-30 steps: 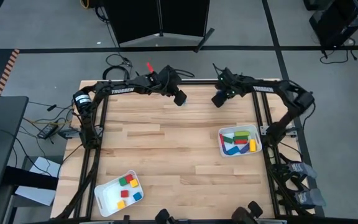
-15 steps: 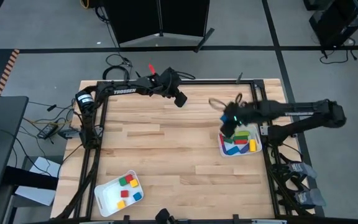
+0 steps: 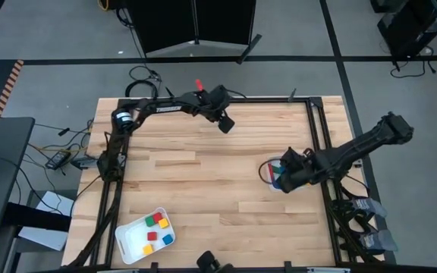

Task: Sort blocks by size
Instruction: Put the blue rectangular block into the top white bin, then put the blue square block into the bottom white bin

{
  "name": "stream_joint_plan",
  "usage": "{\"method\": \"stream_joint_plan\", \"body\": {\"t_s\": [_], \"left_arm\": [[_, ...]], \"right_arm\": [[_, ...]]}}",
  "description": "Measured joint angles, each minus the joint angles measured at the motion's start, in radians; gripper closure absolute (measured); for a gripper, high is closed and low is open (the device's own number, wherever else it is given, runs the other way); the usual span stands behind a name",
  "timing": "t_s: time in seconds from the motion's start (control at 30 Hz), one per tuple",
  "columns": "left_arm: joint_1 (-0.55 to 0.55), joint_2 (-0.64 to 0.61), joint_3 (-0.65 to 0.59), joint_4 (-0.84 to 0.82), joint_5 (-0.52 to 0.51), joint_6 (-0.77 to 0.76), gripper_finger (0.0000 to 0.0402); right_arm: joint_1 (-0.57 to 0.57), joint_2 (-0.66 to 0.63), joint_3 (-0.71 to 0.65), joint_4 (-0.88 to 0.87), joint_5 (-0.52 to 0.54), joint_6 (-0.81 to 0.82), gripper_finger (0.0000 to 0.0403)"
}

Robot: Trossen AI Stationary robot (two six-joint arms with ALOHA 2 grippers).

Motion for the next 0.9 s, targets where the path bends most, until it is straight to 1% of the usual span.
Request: {"method": "stream_joint_plan", "body": {"t_s": [0.13, 0.17, 0.23, 0.27, 0.37, 0.53, 0.63, 0.9], "left_arm": [[0.000, 0.032, 0.027, -0.039, -0.015, 0.046, 0.0133], [0.000, 0.038, 0.031, -0.044, -0.020, 0.060, 0.0133], [0.000, 0.040, 0.034, -0.048, -0.029, 0.082, 0.0133], [0.000, 0.040, 0.034, -0.047, -0.033, 0.088, 0.0133], [0.000, 0.040, 0.035, -0.051, -0.054, 0.116, 0.0133], [0.006, 0.049, 0.035, -0.059, -0.041, 0.161, 0.0132], [0.008, 0.069, 0.035, -0.048, -0.033, 0.164, 0.0132], [0.015, 0.127, 0.035, -0.003, -0.028, 0.160, 0.0134]], "right_arm": [[0.050, 0.015, -0.003, 0.029, 0.006, 0.005, 0.0065], [0.061, 0.015, -0.003, 0.038, 0.006, 0.005, 0.0040], [0.081, 0.014, -0.003, 0.066, 0.014, 0.005, 0.0016], [0.090, 0.014, -0.003, 0.079, 0.019, 0.005, 0.0018], [0.109, 0.015, -0.003, 0.113, 0.034, -0.006, 0.0044], [0.112, 0.016, -0.003, 0.162, 0.044, -0.030, 0.0077], [0.113, 0.017, -0.003, 0.186, 0.050, -0.041, 0.0082], [0.118, 0.017, -0.004, 0.215, 0.069, -0.059, 0.0081]]}}
